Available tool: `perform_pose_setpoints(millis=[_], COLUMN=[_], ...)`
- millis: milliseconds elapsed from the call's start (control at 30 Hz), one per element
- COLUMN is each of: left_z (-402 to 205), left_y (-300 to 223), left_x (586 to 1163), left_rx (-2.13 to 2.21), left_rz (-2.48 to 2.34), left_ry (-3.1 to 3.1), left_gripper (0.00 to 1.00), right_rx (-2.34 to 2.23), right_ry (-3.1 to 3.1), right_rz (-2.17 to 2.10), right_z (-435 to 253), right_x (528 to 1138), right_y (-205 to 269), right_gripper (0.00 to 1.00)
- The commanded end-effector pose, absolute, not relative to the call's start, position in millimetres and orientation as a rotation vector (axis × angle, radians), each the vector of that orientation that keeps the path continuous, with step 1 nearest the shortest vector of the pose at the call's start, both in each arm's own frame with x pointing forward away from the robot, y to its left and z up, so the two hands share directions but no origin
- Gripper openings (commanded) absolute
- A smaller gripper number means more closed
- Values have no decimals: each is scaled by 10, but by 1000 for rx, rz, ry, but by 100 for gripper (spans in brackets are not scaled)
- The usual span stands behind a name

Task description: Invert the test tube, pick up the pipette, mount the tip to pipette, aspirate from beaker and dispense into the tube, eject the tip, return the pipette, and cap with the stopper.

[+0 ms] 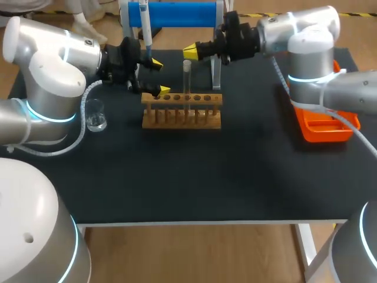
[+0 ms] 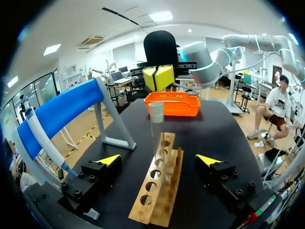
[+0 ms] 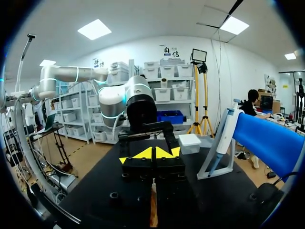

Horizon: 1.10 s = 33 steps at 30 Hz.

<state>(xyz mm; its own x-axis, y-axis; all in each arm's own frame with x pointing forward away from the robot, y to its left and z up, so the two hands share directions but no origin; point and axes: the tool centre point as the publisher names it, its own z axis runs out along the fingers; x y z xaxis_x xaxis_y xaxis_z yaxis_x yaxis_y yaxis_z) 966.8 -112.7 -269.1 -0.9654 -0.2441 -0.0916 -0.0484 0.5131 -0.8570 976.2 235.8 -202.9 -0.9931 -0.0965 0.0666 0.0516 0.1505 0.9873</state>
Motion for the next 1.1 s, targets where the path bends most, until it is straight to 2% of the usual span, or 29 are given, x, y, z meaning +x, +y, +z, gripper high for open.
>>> perform_pose_setpoints(millis=[33,1100], left_z=[-2688,-2688], left_y=[-1121,-1121], left_x=[9662,9662], left_rx=[-249,-249], left_rz=[-1436,-1436], left_ry=[2553,2553], left_gripper=[100,100], right_rx=[45,-6], right_ry=[-2292,-2288], right_rz=[-1965,-1937], right_z=[-2080,-2356], right_x=[9787,9756], right_y=[2387,2346], right_gripper=[0,0])
